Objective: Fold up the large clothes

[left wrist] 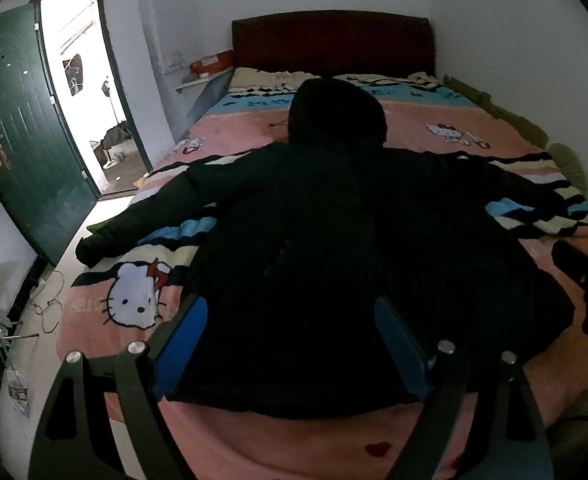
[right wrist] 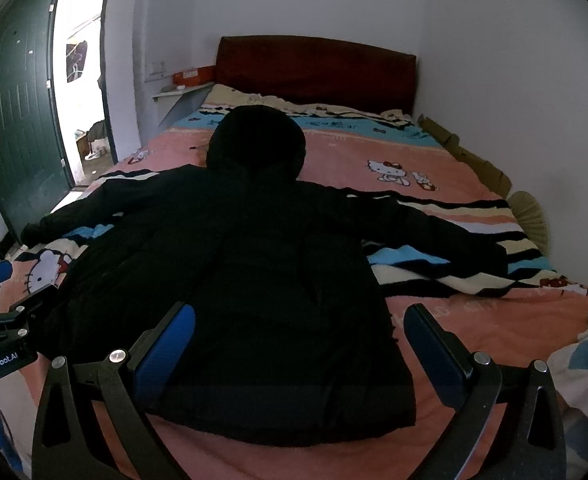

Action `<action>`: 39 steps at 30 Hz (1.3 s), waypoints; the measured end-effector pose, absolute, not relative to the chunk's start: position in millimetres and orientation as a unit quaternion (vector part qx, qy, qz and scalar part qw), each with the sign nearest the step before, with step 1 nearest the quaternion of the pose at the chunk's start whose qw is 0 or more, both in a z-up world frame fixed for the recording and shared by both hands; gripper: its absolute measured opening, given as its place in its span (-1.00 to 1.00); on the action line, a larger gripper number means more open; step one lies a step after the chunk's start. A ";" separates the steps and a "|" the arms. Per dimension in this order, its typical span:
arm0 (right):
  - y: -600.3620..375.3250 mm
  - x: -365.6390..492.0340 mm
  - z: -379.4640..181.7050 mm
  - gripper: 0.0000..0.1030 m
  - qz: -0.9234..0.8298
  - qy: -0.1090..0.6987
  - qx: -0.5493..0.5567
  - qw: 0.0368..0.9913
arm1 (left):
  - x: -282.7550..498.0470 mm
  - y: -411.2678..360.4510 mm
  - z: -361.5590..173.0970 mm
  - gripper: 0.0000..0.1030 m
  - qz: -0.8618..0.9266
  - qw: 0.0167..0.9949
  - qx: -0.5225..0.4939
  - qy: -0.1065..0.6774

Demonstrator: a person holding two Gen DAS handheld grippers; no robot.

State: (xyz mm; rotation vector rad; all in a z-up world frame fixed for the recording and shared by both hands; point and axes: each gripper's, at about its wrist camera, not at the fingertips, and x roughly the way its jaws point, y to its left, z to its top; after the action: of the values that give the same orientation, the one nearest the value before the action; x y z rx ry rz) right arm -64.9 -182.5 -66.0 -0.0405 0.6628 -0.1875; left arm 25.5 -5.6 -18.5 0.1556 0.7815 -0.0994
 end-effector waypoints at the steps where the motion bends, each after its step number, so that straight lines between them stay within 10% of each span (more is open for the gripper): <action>1: -182.7 -65.0 -66.4 0.99 -0.092 0.325 -0.020 0.941 | 26.5 -6.1 -20.0 0.67 -0.050 0.919 0.077 0.383; 39: -311.1 7.4 -88.4 0.99 -0.111 0.329 0.092 0.933 | 92.8 -16.9 -2.4 0.67 0.005 0.918 0.049 0.393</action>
State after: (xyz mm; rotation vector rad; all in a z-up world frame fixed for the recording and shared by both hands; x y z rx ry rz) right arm 7.4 -311.1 -88.4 0.1880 0.6728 -0.2273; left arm 92.8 -16.9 -2.4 0.1013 0.8074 0.0098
